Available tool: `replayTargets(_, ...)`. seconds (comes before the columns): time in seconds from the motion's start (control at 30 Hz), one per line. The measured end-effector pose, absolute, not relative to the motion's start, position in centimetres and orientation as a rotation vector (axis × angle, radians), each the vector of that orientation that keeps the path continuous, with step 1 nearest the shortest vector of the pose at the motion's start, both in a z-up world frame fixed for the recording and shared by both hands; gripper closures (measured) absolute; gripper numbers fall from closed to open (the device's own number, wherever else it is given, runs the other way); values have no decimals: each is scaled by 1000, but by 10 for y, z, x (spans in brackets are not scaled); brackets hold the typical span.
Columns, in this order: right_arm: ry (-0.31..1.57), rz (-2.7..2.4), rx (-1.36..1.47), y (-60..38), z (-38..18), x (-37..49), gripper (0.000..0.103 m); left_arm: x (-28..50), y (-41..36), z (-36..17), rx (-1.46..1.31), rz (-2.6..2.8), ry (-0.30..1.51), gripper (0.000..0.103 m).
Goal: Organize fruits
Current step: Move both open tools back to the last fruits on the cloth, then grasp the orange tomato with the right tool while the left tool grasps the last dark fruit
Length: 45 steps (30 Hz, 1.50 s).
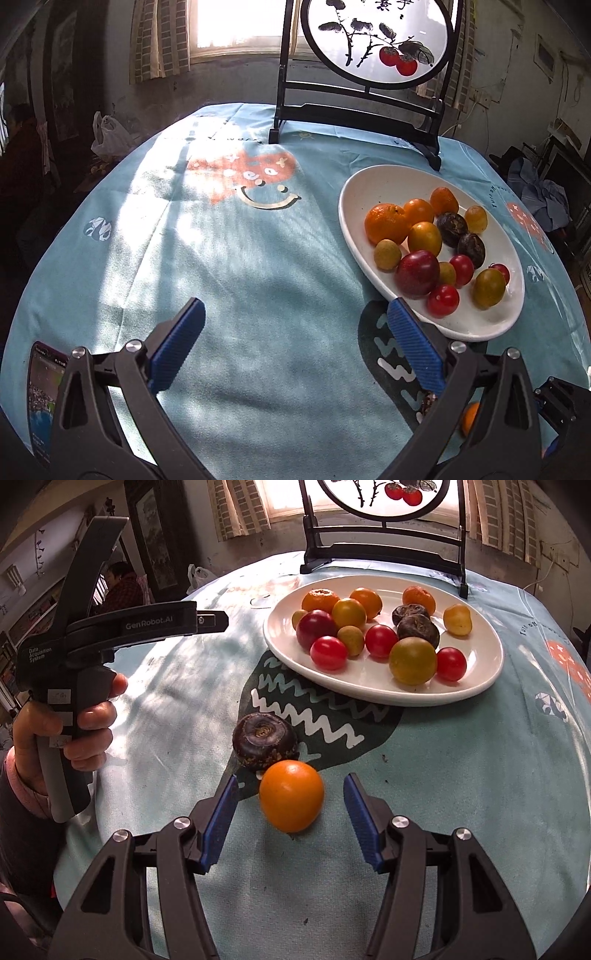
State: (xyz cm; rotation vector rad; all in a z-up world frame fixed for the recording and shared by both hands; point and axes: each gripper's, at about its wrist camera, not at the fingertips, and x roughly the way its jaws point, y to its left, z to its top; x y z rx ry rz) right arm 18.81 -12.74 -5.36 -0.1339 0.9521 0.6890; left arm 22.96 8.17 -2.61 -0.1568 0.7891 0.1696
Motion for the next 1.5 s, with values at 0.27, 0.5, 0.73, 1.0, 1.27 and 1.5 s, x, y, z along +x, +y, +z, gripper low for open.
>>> replayTargets(0.27, 989, 697, -128, -126, -60, 192, 67, 231, 81, -28, -148, 174, 797, 2)
replayTargets(0.5, 915, 622, 94, -168, -43, 207, 67, 230, 77, -29, -152, 125, 817, 2)
replayTargets(0.73, 942, 515, 203, -193, -47, 222, 67, 215, 31, -35, -34, -78, 848, 2)
replayTargets(1.0, 954, 509, 201, -193, -49, 221, 67, 195, -17, -54, 124, -235, 876, 11)
replayTargets(1.27, 951, 505, 201, -194, -48, 220, 67, 199, -22, -64, 118, -270, 913, 42)
replayTargets(1.5, 953, 507, 205, -195, -48, 221, 67, 198, -32, -69, 154, -292, 921, 58)
